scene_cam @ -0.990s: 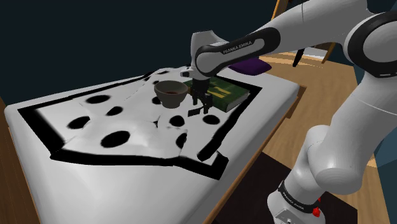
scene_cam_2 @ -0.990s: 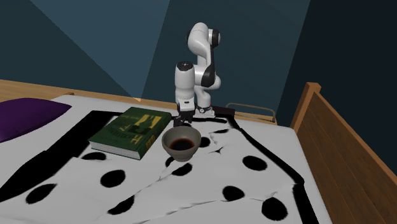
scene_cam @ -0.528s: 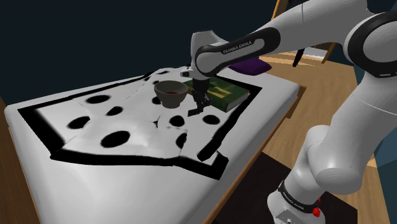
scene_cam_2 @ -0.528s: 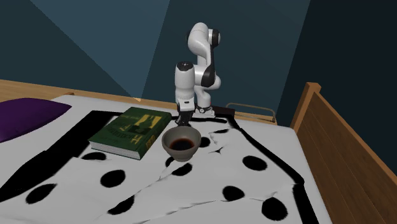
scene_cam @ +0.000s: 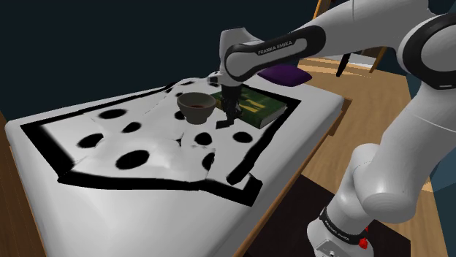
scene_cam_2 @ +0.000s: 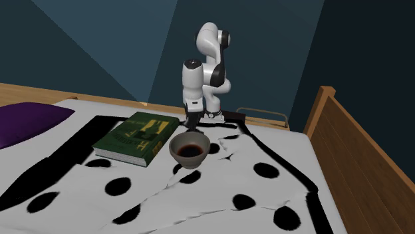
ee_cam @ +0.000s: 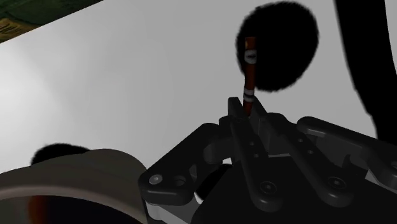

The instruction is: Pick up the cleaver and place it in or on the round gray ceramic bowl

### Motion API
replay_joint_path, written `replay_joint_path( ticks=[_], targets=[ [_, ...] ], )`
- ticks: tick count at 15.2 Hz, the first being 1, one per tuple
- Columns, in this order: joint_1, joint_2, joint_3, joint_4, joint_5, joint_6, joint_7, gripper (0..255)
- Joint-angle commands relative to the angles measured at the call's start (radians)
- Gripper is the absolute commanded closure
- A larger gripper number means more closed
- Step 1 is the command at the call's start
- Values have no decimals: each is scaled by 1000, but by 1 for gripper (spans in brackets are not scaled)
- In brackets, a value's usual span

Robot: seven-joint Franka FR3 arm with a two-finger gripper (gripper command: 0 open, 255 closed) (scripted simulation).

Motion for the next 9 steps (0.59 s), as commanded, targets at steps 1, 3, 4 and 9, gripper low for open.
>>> replay_joint_path(
  ticks=[1, 3, 4, 9],
  targets=[
    [1, -12, 1, 17, -1, -29, 0, 255],
    [1, -19, 2, 37, -1, -56, -1, 255],
    [1, -22, 3, 47, -1, -69, -1, 255],
    [2, -35, 4, 101, -1, -136, -4, 255]
  ],
)
